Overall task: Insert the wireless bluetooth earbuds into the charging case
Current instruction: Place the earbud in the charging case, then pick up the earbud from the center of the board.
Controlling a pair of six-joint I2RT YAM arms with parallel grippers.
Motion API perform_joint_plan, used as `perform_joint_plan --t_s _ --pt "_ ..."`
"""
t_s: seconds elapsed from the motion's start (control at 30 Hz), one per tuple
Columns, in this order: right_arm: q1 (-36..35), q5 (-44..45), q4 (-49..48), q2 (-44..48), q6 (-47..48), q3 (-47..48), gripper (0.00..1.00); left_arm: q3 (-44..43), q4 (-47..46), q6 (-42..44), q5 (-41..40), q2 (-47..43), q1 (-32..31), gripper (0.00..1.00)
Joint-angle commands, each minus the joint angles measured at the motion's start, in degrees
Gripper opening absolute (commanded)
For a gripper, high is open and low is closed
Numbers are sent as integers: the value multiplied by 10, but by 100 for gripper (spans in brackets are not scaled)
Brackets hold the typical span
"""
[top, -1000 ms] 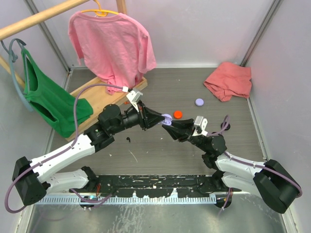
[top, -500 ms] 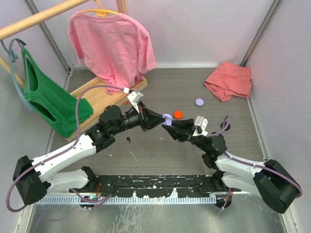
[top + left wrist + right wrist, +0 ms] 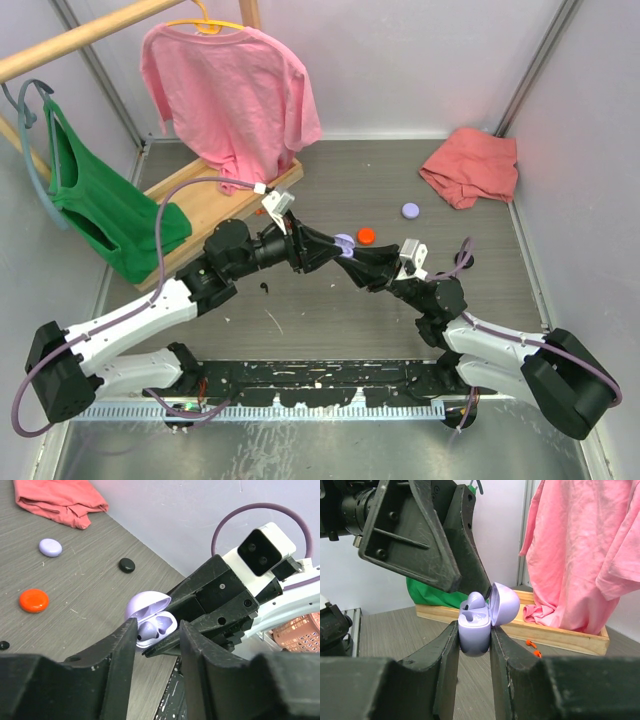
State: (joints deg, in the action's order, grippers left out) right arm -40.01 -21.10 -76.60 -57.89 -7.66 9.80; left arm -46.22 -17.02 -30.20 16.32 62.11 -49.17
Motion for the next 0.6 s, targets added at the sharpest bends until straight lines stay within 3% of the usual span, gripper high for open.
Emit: perform_joint_plan --t_s 0.0,0.33,0.57 --pt "-3 8 -59 12 9 8 2 -5 9 21 -17 -19 -1 44" --pt "-3 41 -49 20 25 -10 2 -24 100 62 -75 -49 -2 61" --pt "-3 137 3 48 49 -51 2 -31 173 73 -152 -44 -2 65"
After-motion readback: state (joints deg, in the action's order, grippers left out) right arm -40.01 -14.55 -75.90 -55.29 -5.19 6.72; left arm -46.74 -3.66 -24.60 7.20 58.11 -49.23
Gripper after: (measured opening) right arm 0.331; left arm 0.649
